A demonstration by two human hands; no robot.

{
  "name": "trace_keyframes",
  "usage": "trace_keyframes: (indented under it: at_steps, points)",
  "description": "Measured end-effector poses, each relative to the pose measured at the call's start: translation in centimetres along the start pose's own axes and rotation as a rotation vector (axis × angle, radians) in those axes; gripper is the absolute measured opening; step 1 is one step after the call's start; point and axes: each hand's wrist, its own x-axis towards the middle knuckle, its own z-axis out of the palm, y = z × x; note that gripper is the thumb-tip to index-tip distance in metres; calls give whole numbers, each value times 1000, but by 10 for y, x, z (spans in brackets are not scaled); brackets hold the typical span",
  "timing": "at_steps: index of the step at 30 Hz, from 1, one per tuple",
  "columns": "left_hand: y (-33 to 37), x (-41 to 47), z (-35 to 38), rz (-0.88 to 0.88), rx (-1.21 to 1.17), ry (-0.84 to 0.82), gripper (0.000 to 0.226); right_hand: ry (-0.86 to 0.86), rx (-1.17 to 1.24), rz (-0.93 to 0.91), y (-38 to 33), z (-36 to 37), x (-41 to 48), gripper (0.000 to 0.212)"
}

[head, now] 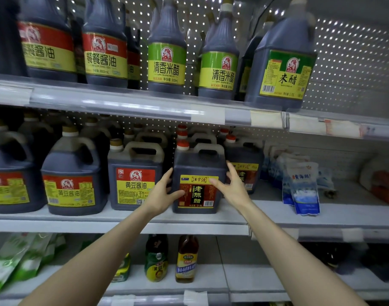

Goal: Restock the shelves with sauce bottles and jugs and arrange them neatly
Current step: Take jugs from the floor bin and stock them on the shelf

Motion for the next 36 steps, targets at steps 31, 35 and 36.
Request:
trace_keyframes:
  at_steps: [31,35,36]
  points:
    - [-334,-261,7,-712,7,-129,48,-227,-103,704,284,219,-280,37]
    - [-400,-307,24,-842,20,-145,44,-360,-137,793,348,252,-324,34]
    - [-415,-317,27,-868,16,-142,46,-381,-144,797,362,259,-333,32]
